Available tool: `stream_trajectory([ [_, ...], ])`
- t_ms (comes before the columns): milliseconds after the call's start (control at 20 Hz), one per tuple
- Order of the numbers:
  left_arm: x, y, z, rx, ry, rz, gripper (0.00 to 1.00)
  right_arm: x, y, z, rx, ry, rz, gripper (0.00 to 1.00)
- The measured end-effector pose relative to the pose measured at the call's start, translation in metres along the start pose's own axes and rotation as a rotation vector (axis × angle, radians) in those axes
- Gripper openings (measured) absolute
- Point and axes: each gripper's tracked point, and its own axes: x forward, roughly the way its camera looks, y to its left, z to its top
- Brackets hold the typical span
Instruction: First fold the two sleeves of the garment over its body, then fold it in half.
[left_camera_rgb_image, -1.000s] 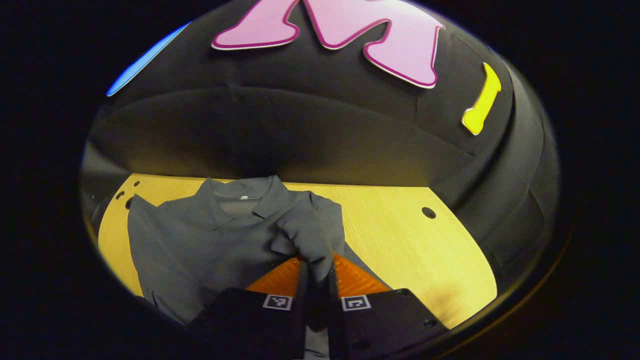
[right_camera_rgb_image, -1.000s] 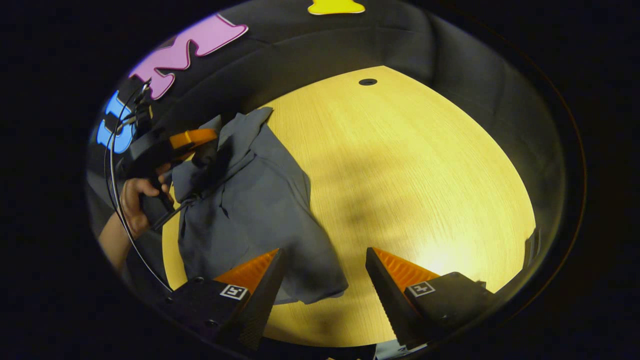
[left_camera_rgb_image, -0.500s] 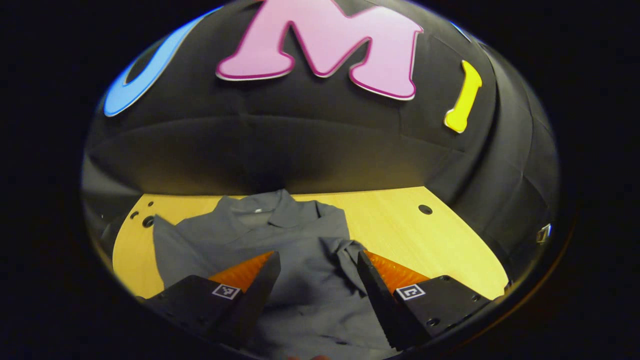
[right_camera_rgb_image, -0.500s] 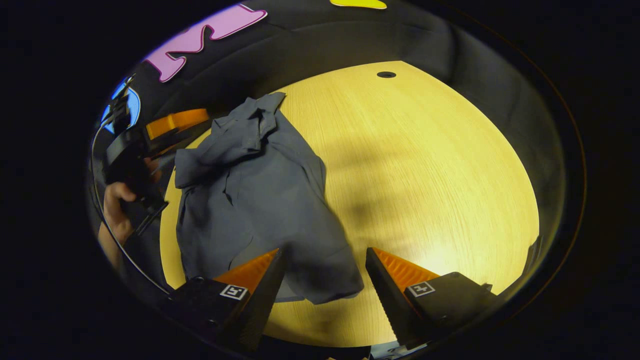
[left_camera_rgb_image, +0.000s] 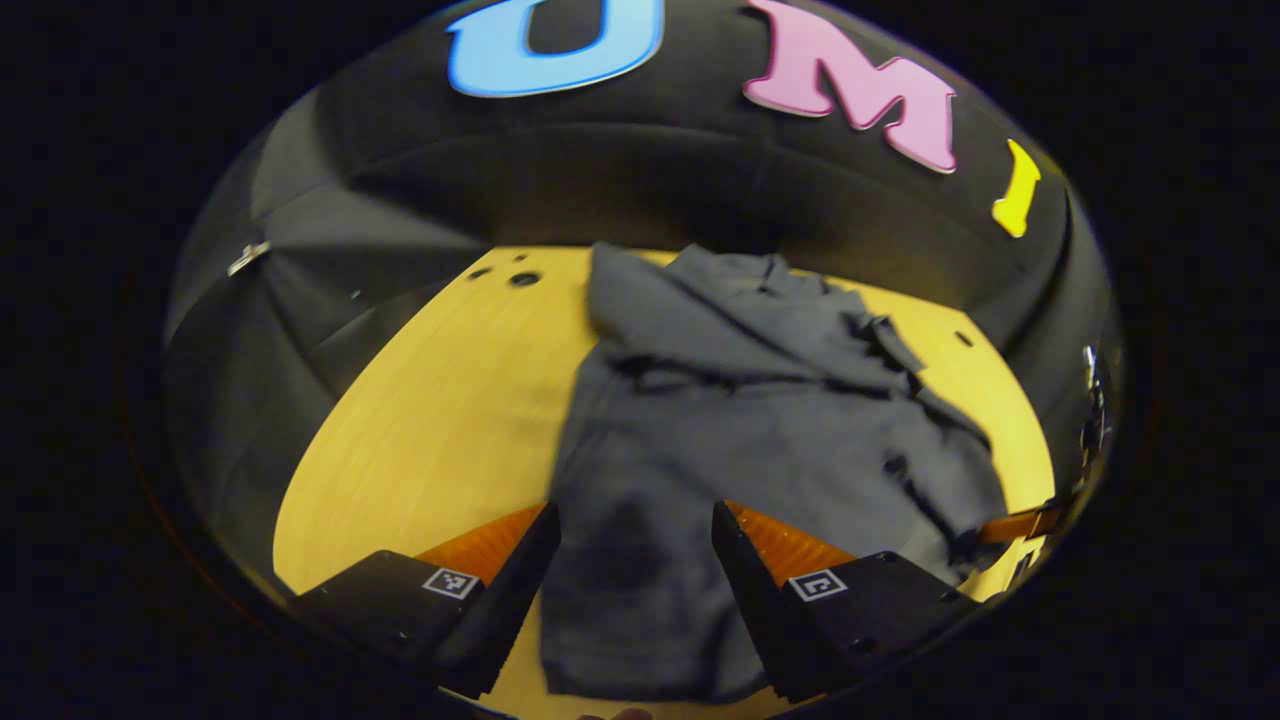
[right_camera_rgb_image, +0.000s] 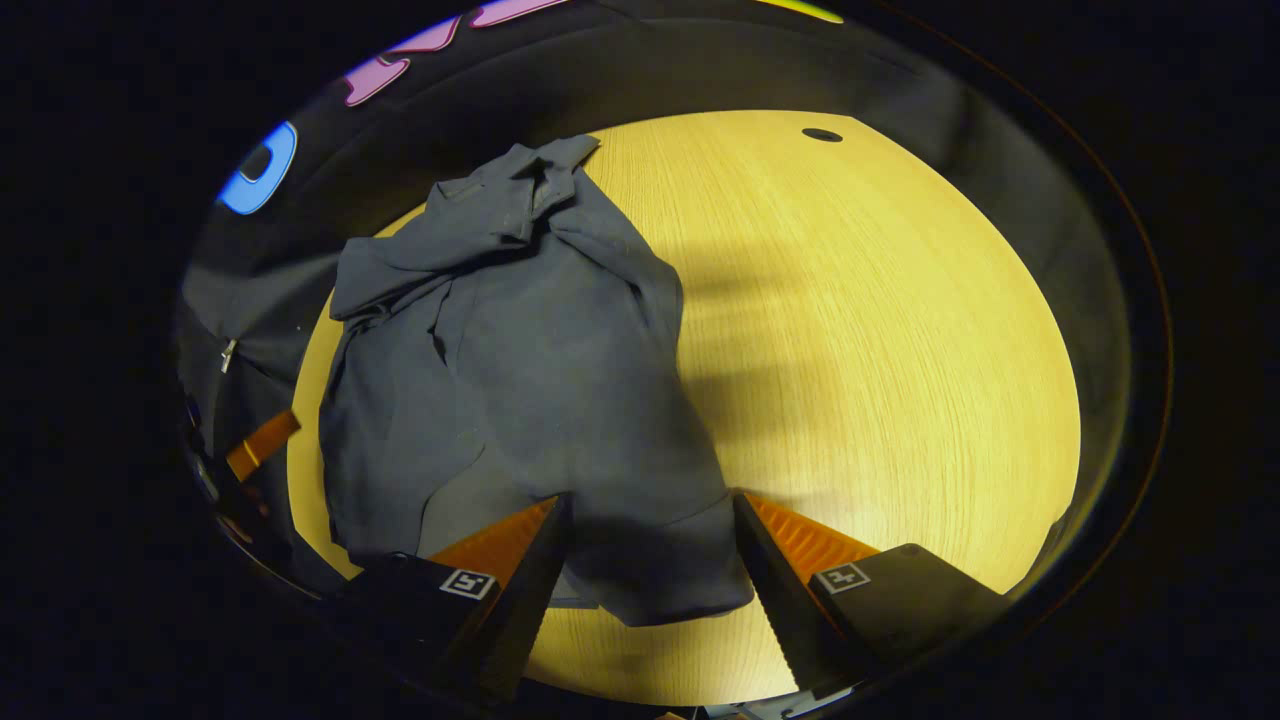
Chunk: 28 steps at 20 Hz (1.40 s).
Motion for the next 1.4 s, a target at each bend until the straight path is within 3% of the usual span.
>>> stream_trajectory([
  [200, -0.020, 0.040, -0.064, -0.096, 0.079, 0.076, 0.96, -0.001, 0.002, -0.001, -0.046, 0.010, -0.015, 0.99],
  [400, -0.018, 0.038, -0.076, -0.119, 0.095, 0.053, 0.96, 0.000, 0.011, -0.005, -0.072, 0.035, 0.002, 0.99],
  [650, -0.010, 0.009, -0.086, -0.055, 0.144, -0.027, 0.96, 0.003, 0.020, -0.011, -0.169, 0.063, -0.028, 0.99],
  [950, 0.000, -0.003, -0.090, 0.079, 0.168, -0.017, 0.97, 0.006, 0.016, -0.016, -0.291, 0.067, -0.104, 1.00],
  [1200, 0.002, -0.012, -0.091, 0.051, 0.201, -0.025, 0.94, 0.005, 0.014, -0.013, -0.264, 0.073, -0.116, 0.99],
  [1300, 0.002, -0.015, -0.091, 0.055, 0.197, -0.033, 0.89, 0.003, 0.014, -0.011, -0.248, 0.072, -0.120, 0.88],
  [1350, 0.002, -0.018, -0.092, 0.059, 0.192, -0.041, 0.88, 0.008, 0.015, -0.010, -0.241, 0.068, -0.118, 0.65],
  [1400, 0.002, -0.021, -0.092, 0.068, 0.185, -0.049, 0.81, 0.009, 0.014, -0.009, -0.233, 0.066, -0.117, 0.56],
])
